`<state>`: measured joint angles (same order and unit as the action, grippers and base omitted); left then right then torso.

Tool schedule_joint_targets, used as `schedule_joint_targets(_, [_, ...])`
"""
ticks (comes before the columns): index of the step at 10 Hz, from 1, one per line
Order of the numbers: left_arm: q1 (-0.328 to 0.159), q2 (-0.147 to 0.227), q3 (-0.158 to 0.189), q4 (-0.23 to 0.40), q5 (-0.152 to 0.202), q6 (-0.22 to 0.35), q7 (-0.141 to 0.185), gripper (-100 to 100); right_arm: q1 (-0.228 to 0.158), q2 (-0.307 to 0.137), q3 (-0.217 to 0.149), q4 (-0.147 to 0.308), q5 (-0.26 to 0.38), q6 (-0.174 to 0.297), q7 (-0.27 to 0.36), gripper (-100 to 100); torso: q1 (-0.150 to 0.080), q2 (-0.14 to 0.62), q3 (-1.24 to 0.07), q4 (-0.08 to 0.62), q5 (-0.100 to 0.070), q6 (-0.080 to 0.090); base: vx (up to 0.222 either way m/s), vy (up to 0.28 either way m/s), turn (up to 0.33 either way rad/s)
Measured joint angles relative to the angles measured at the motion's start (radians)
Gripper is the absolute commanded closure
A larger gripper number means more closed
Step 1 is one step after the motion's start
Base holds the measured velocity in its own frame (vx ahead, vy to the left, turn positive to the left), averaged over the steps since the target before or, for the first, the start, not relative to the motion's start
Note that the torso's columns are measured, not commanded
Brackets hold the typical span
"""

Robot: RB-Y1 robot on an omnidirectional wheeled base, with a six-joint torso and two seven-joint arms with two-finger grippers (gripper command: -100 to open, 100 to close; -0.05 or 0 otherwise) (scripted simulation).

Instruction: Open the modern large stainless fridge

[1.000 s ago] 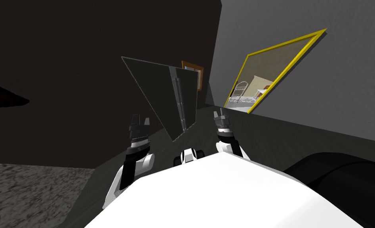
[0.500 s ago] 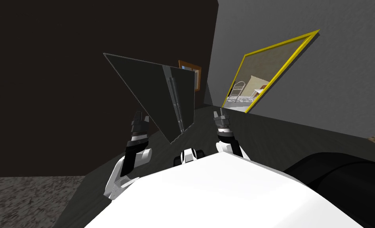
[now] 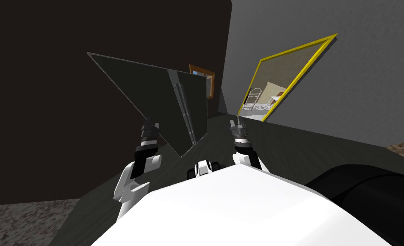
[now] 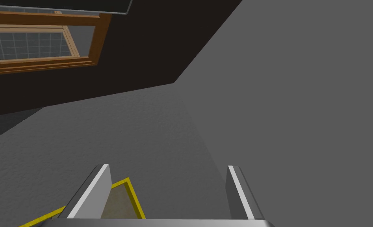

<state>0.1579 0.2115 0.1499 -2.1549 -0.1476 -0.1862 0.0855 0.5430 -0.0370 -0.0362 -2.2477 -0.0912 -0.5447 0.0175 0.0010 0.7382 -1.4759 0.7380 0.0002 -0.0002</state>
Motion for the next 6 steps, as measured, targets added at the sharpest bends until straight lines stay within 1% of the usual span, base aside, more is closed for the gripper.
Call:
schedule_joint_targets(1, [-0.032, -0.001, 0.011, 0.018, -0.016, 0.026, 0.004, -100, 0.000, 0.000, 0.000, 0.000, 0.000, 0.000, 0.000, 0, -0.002, 0.000, 0.000, 0.000, 0.000, 0.000, 0.049, -0.095, -0.028])
schedule_joint_targets(2, [-0.046, 0.003, 0.021, 0.020, -0.022, 0.050, 0.011, -100, 0.000, 0.000, 0.000, 0.000, 0.000, 0.000, 0.000, 0, 0.000, 0.001, 0.000, 0.000, 0.000, 0.000, 0.076, -0.116, -0.065])
schedule_joint_targets(3, [-0.075, 0.011, 0.041, 0.042, -0.032, 0.074, 0.022, -100, 0.000, 0.000, 0.000, 0.000, 0.000, 0.000, 0.000, 0, -0.002, -0.001, -0.001, 0.000, 0.000, 0.000, 0.066, -0.091, -0.027])
schedule_joint_targets(4, [-0.099, 0.020, 0.055, 0.050, -0.036, 0.101, 0.032, -100, 0.000, 0.000, 0.000, 0.000, 0.000, 0.000, 0.000, 0, 0.000, -0.001, 0.000, 0.000, 0.000, 0.000, 0.053, -0.089, -0.056])
schedule_joint_targets(5, [-0.127, 0.027, 0.071, 0.056, -0.048, 0.135, 0.044, -100, 0.000, 0.000, 0.000, 0.000, 0.000, 0.000, 0.000, 0, 0.000, 0.000, 0.000, 0.000, 0.000, 0.000, 0.048, -0.078, -0.031])
schedule_joint_targets(6, [-0.159, 0.029, 0.080, 0.070, -0.056, 0.165, 0.050, -100, 0.000, 0.000, 0.000, 0.000, 0.000, 0.000, 0.000, 0, 0.000, 0.001, 0.000, 0.000, 0.000, 0.000, 0.095, -0.107, -0.072])
